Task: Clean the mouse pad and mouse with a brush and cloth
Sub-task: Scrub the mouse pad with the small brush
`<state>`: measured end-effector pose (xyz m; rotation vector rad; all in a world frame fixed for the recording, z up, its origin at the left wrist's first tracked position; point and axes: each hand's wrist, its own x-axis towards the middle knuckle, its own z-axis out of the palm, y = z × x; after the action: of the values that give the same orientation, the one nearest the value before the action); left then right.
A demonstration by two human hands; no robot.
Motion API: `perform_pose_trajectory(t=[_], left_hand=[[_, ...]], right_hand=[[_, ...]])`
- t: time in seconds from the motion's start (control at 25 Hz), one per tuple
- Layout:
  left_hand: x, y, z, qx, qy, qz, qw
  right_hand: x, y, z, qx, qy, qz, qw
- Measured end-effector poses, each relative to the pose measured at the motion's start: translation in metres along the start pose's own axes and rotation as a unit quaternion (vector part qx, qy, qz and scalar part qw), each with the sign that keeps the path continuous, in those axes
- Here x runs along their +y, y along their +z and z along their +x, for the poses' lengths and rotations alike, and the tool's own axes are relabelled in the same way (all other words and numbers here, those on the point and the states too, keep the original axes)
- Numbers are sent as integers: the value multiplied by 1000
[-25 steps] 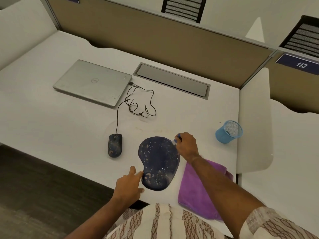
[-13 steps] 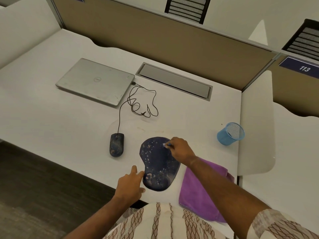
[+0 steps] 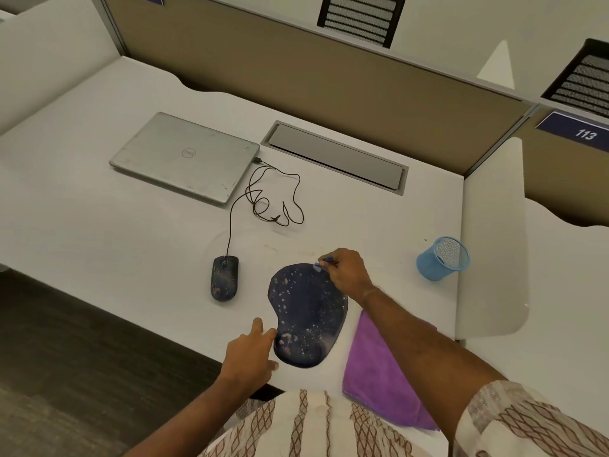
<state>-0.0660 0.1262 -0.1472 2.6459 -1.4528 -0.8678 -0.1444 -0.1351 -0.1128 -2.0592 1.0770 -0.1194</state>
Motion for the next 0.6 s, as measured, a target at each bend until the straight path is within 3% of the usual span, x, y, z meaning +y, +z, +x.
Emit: perform_pose_trajectory(t=[0.2,0.44,0.6], left_hand=[[-1,1,1,-2,0,-1,1000],[0,0,2,-3,0,9,1000],[0,0,3,-5,-3,9,1000]], right_hand=[[5,2,-11,-57,-47,-35,997],[13,-8,-13,-142,-17,-87,986],[11,-11,-7,-88,-12,-83,993]])
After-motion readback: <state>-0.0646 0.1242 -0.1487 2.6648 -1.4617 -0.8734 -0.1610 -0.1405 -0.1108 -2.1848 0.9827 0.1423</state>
